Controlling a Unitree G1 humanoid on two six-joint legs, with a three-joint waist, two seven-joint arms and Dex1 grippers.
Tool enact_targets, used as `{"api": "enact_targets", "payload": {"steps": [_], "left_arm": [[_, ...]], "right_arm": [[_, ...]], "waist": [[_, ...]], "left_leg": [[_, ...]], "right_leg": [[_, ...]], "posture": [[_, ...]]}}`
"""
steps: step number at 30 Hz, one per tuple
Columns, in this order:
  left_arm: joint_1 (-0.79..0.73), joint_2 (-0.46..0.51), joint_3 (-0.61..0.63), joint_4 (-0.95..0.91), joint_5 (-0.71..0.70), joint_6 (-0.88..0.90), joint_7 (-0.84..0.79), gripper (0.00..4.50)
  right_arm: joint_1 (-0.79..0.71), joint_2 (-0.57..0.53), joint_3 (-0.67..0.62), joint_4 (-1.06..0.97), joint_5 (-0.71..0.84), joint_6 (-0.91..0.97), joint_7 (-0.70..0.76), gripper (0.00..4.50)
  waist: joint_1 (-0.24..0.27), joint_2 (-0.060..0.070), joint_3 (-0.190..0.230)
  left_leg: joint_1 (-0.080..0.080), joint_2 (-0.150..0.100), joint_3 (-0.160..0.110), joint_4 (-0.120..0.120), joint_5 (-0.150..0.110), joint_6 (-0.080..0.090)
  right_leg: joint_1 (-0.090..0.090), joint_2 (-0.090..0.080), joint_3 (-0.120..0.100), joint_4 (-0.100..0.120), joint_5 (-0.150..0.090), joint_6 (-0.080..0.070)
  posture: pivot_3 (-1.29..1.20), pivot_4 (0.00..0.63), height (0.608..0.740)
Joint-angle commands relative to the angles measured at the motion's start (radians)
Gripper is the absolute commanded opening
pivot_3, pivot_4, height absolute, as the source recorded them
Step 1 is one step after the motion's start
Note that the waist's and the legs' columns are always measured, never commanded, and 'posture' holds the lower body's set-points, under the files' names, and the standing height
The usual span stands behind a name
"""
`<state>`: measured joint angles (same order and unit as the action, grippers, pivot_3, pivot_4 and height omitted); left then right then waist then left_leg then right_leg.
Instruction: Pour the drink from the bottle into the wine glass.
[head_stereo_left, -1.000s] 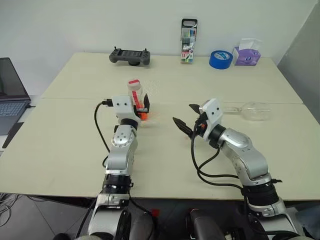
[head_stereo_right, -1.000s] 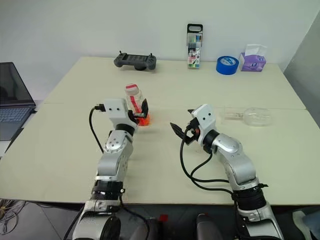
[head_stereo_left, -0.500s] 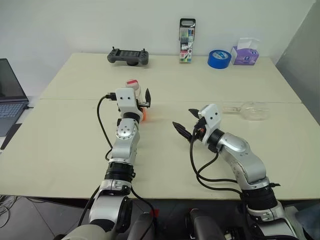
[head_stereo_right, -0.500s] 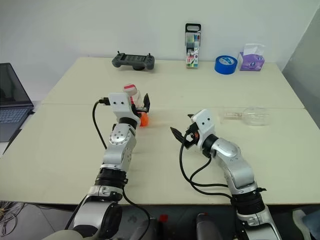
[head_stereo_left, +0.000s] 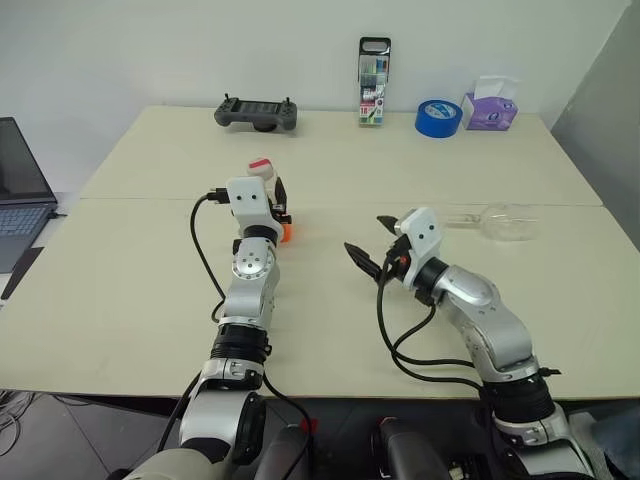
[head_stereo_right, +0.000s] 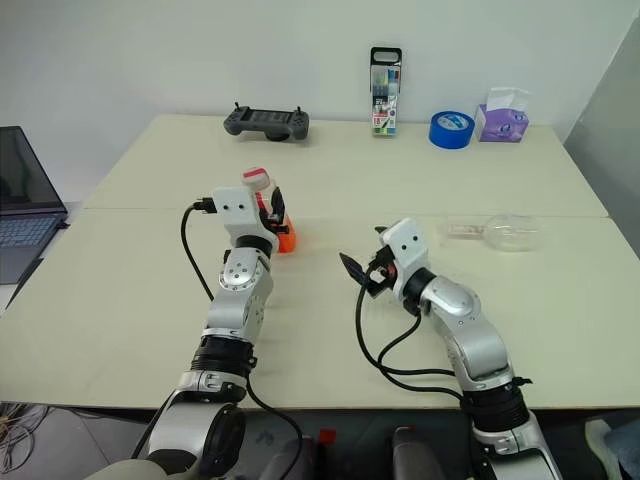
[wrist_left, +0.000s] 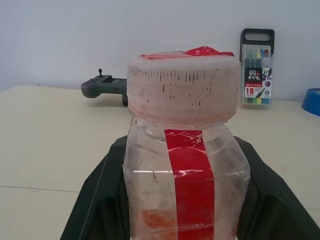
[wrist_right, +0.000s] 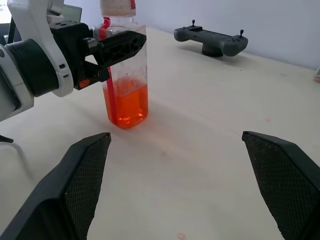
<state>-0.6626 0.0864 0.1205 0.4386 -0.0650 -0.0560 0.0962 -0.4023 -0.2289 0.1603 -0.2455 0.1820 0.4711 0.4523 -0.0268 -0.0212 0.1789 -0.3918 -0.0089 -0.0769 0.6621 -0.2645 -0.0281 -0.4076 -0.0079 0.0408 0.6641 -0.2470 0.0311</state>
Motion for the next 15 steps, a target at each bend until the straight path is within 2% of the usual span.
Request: {"api": "enact_targets", "payload": {"steps": [1,3,6,9,12,15], "left_arm": [[-0.016,0.018,0.011,-0.009,-0.022,-0.022,-0.052,2.00],[-0.031,0.032,0.004,-0.019,-0.053,-0.017,-0.131,1.99],[-0.040,0.070,-0.053,-0.123,-0.174,0.053,-0.421,1.97],[-0.004,0.119,-0.100,-0.248,-0.255,0.144,-0.609,1.96],[0.068,0.163,-0.148,-0.414,-0.326,0.267,-0.717,1.96],[0.140,0.195,-0.212,-0.547,-0.334,0.316,-0.781,1.95]], "right_arm": [[-0.035,-0.013,-0.051,-0.109,0.038,0.054,-0.011,4.50],[-0.050,-0.025,-0.079,-0.162,0.065,0.113,-0.014,4.50],[-0.100,-0.053,-0.172,-0.302,0.200,0.289,-0.019,4.50],[-0.155,-0.076,-0.245,-0.382,0.301,0.426,-0.043,4.50],[-0.196,-0.087,-0.300,-0.424,0.383,0.544,-0.079,4.50],[-0.220,-0.099,-0.320,-0.440,0.416,0.630,-0.125,4.50]], "waist": [[0.000,0.000,0.000],[0.000,0.000,0.000],[0.000,0.000,0.001],[-0.001,0.000,0.001],[-0.002,0.001,0.001],[-0.005,0.001,0.001]], "left_leg": [[0.000,0.000,0.000,0.000,0.000,0.000],[0.000,0.000,0.000,0.000,0.000,0.000],[-0.001,0.000,0.000,0.000,0.000,0.000],[-0.004,0.000,-0.001,0.000,0.000,-0.001],[-0.004,0.000,-0.001,-0.001,0.000,-0.001],[-0.004,0.001,0.000,-0.001,0.000,-0.001]], "right_leg": [[0.000,0.000,0.000,0.000,0.000,0.000],[0.000,0.000,0.000,0.000,0.000,0.000],[0.000,0.000,0.000,0.000,0.000,0.000],[-0.003,0.000,-0.001,-0.001,0.000,0.000],[-0.003,-0.001,0.000,-0.001,0.000,0.000],[-0.003,-0.004,0.000,-0.001,0.000,0.000]], "posture": [[0.00,0.150,0.740],[0.00,0.150,0.740],[0.00,0.150,0.740],[0.00,0.150,0.740],[0.00,0.150,0.740],[0.00,0.150,0.740]]}}
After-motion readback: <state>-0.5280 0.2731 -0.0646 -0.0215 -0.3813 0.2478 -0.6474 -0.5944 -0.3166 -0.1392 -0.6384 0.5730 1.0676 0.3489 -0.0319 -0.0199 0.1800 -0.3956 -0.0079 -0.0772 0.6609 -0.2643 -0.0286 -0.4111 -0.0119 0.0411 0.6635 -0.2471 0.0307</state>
